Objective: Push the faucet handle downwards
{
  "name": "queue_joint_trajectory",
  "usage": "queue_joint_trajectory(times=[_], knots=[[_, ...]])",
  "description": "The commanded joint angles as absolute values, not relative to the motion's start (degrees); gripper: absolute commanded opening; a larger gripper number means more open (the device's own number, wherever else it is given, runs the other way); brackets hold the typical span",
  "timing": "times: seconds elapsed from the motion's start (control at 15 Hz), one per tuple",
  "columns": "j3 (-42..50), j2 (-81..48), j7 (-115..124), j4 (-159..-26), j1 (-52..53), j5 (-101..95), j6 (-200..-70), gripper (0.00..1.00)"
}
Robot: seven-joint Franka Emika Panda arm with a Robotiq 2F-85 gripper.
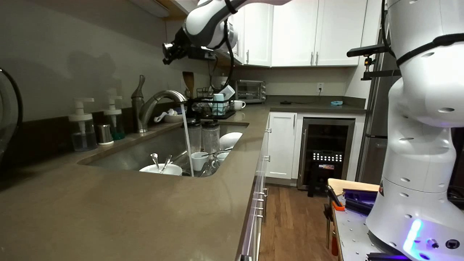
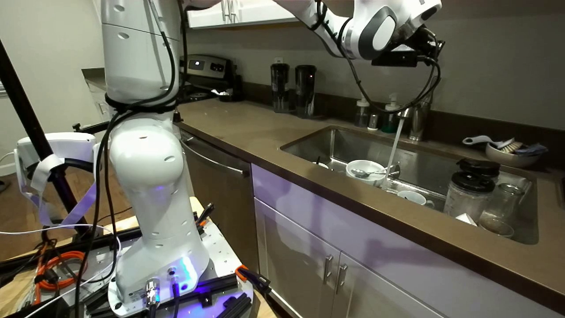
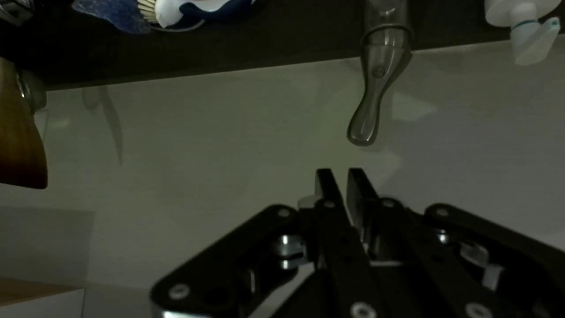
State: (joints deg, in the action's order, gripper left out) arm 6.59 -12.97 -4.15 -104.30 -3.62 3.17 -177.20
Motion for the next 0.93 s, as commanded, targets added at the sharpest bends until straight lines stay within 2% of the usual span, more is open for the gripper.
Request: queue_joint_trajectory(times=[0.0, 0.67, 0.87], knots=[[4.63, -16.56, -5.27, -99.51, -5.17, 5.26, -176.03, 0.01], [2.24, -21.12, -5.58, -93.92, -7.12, 5.05, -174.53, 0.08], [3.44, -21.8, -5.11, -92.12, -6.1, 3.88, -173.3, 0.06]])
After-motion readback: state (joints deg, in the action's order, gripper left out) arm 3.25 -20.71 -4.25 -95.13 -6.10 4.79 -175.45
